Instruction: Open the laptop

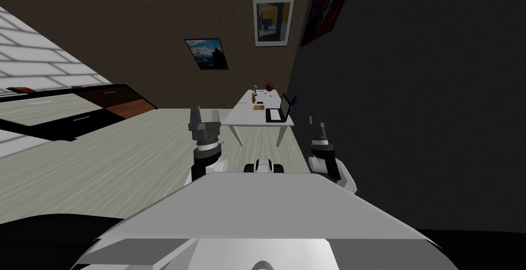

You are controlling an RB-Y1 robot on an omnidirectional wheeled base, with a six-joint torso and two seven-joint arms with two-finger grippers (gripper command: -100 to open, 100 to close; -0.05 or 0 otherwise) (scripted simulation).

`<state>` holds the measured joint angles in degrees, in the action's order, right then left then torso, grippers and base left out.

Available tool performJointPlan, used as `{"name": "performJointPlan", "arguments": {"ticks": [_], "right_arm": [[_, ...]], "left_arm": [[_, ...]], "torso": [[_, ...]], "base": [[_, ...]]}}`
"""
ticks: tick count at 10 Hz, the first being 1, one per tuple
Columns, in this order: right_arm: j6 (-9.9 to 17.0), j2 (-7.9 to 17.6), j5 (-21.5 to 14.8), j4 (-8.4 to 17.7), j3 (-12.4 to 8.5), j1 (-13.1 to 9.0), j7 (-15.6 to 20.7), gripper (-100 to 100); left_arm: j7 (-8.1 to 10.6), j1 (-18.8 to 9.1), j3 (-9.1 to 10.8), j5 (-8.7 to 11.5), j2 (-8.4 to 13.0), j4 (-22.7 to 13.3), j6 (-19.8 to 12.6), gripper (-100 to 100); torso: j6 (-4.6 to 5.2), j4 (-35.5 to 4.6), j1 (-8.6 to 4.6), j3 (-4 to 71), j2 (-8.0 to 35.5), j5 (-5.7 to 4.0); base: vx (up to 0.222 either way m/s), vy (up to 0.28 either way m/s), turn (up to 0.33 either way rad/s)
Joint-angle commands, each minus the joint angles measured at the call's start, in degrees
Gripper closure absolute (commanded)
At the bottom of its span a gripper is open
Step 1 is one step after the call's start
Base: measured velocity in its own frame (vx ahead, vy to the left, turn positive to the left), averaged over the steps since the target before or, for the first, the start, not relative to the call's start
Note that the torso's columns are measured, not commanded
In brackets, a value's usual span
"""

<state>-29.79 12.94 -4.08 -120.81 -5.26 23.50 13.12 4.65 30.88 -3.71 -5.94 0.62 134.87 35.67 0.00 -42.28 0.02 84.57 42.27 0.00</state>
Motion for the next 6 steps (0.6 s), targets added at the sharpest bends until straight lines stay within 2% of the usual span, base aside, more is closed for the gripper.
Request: {"name": "performJointPlan", "arguments": {"ticks": [1, 4, 5, 6], "right_arm": [[1.5, 2.4, -3.8, 3.9, -0.6, -2.3, 3.6, -100], [3.5, 5.1, -8.5, 8.6, -1.1, -5.6, 7.9, -100], [3.5, 5.1, -8.5, 8.8, -1.1, -5.6, 7.9, -100], [4.2, 6.1, -10.1, 10.6, -1.3, -6.7, 9.4, -100]], "left_arm": [[0.00, 0.0, 0.00, 0.0, 0.0, 0.0, 0.0, 0], [0.00, 0.0, 0.00, 0.0, 0.0, 0.0, 0.0, 0], [0.00, 0.0, 0.00, 0.0, 0.0, 0.0, 0.0, 0], [0.00, 0.0, 0.00, 0.0, 0.0, 0.0, 0.0, 0]], "torso": [[0.01, 0.0, 0.01, 0.0, 0.0, 0.00], [0.00, 0.0, -0.01, 0.0, 0.0, -0.01], [0.01, 0.0, 0.01, 0.0, 0.0, 0.00], [0.02, 0.0, -0.08, 0.0, 0.0, -0.02]], "base": [[0.030, 0.070, 0.039], [0.024, 0.073, 0.040], [0.016, 0.052, 0.009], [0.010, 0.043, 0.025]]}}
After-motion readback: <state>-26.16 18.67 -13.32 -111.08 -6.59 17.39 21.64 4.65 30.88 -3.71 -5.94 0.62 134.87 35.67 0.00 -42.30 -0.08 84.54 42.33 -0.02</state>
